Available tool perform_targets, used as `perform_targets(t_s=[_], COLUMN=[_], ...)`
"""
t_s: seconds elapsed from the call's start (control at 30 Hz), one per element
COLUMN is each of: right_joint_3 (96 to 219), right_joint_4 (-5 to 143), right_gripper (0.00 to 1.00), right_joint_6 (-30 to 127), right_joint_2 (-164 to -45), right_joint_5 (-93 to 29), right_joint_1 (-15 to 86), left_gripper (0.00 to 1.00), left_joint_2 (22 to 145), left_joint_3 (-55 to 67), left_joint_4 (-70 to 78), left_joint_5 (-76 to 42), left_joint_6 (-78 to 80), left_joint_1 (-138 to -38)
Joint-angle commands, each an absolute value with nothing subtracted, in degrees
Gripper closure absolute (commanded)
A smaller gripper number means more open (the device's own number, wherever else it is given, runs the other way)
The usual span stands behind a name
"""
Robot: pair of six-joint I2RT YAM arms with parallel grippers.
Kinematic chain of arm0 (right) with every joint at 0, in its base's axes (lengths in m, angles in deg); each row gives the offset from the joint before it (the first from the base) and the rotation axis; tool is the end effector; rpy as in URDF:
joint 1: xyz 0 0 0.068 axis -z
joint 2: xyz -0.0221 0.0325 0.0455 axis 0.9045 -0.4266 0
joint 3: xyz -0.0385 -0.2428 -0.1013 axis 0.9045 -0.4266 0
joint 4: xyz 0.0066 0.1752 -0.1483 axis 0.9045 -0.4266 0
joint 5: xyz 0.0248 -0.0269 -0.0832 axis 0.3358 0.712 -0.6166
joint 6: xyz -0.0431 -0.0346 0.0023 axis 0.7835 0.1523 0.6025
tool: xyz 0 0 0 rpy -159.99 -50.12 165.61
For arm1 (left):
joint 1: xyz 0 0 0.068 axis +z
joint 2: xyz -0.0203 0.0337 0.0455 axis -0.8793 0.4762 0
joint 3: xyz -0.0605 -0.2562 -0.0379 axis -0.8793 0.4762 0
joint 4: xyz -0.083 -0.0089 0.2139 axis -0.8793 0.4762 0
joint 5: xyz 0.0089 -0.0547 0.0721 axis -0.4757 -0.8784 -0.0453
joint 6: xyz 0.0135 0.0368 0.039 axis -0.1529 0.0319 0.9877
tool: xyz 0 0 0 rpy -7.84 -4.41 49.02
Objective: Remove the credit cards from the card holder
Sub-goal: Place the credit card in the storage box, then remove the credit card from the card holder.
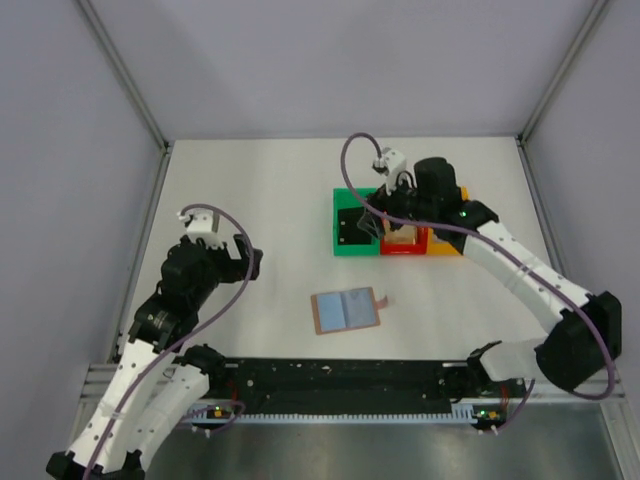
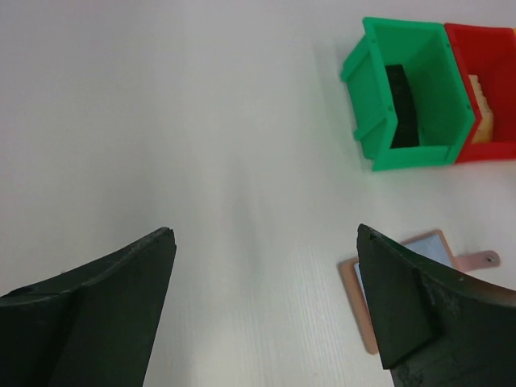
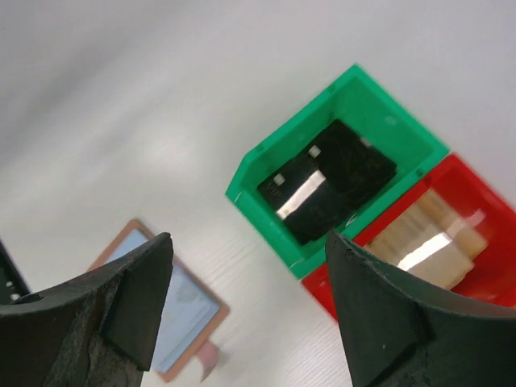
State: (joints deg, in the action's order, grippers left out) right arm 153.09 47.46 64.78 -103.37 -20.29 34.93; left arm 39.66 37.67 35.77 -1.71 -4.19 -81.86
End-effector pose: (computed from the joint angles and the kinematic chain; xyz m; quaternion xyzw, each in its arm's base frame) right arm 0.2429 0.1539 0.3375 -0.3675 0.7788 0.2331 0.4518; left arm 0.0980 -0.0314 0.3006 -0.0095 0.8209 -0.1343 0.5550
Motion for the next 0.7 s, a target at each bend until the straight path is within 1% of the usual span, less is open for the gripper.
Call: perform_targets(t_s=[0.0, 0.1, 0.2, 0.27, 0.33, 0.43, 0.6, 0.67], right_joint_3=[141.2, 134.9, 127.7, 122.9, 118.8, 114.7, 110.2, 109.3], right_joint_4=[55.4, 56.8, 59.8, 63.1, 66.6, 69.1, 75.6, 76.8], right_gripper=[0.24, 0.24, 0.24, 0.25, 0.28, 0.31, 0.36, 0.39], right_joint_6=[44.1, 38.2, 32.0, 28.1, 25.1, 22.2, 19.4, 19.2], right_joint_2=[-94.4, -90.1, -86.4, -85.2, -85.2, -86.1, -87.3, -88.5], right_joint_5=[-20.1, -20.7, -22.4, -22.5, -22.2, -21.7, -21.3, -20.9], right_joint_1=[34.2, 32.4, 30.9, 30.0, 29.2, 28.0, 26.9, 26.9], left_gripper=[0.04, 0.07, 0.09, 0.1, 0.11, 0.14, 0.16, 0.21], left_joint_2=[42.7, 43.0, 44.0, 45.0, 46.7, 51.8, 61.7, 64.8], left_joint_3=[35.6, 38.9, 42.2, 44.2, 45.1, 46.0, 45.9, 46.7], left_joint_4=[33.8, 30.5, 26.4, 23.3, 21.0, 16.8, 12.4, 9.7], left_joint_5=[-14.7, -20.3, -22.1, -20.0, -15.1, -11.3, -10.7, -10.6], left_joint_6=[-11.9, -17.6, -23.2, -26.5, -29.0, -32.2, -34.5, -35.2], left_joint_1=[-82.0, -83.5, -87.3, -91.9, -99.0, -106.2, -110.7, -111.4])
